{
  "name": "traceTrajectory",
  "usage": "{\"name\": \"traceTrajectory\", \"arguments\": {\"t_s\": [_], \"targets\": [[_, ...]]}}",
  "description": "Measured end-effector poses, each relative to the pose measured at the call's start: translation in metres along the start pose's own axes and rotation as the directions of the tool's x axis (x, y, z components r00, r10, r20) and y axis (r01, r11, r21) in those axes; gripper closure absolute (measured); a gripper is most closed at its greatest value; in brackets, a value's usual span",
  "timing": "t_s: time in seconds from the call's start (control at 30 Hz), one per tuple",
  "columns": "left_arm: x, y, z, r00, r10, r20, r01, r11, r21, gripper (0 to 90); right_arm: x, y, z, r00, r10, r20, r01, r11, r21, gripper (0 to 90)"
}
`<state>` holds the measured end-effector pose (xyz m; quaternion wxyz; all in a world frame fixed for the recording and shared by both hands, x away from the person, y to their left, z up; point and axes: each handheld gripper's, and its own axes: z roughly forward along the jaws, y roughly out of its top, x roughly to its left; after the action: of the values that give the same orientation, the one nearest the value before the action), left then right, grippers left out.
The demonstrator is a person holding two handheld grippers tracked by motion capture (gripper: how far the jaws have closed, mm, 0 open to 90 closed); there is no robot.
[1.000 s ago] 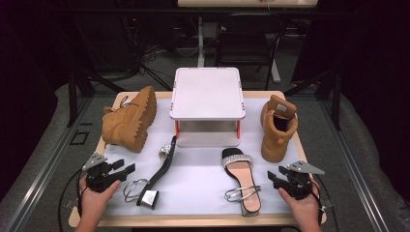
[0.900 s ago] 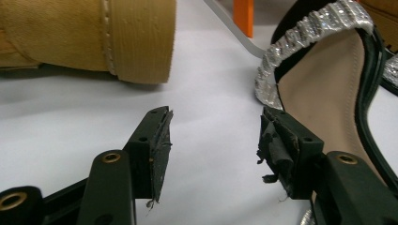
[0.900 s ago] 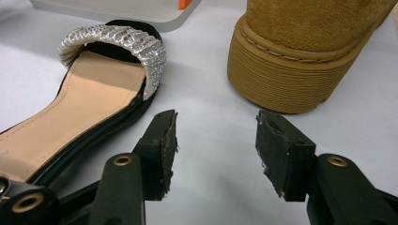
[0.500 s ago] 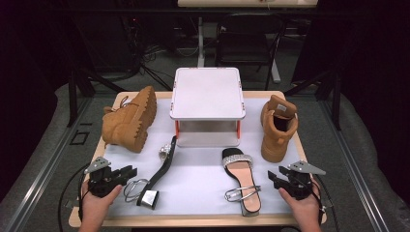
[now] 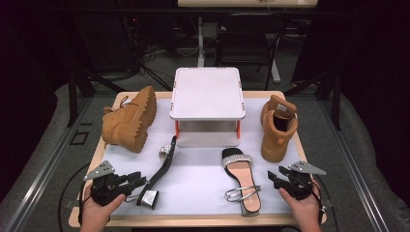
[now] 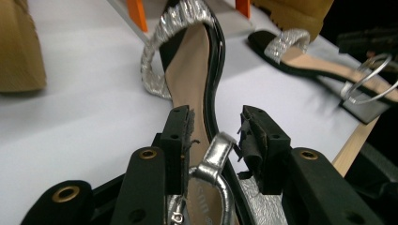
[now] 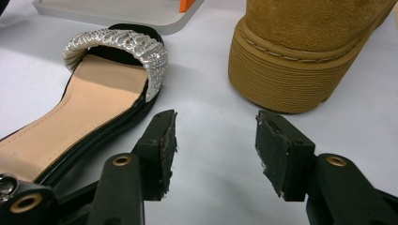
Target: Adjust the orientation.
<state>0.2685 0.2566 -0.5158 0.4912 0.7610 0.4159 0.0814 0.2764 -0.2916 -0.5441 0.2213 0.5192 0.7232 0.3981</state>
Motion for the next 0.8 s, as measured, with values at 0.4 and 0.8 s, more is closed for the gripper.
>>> {"name": "traceTrajectory", "arguments": {"t_s": [0.4,0.8], "targets": [[-0.007,0.002,0.005,0.9995,0.014,0.027,-0.015,0.9997,0.018,80.9,0.001,0.0,0.001,0.9999,-0.008,-0.011,0.008,1.0,-0.001,47.7],[-0.021,0.008,0.016,0.9966,0.028,0.078,-0.029,0.9994,0.018,81.3,0.001,0.001,0.0,1.0,0.0,-0.01,0.0,1.0,-0.013,47.8]]}}
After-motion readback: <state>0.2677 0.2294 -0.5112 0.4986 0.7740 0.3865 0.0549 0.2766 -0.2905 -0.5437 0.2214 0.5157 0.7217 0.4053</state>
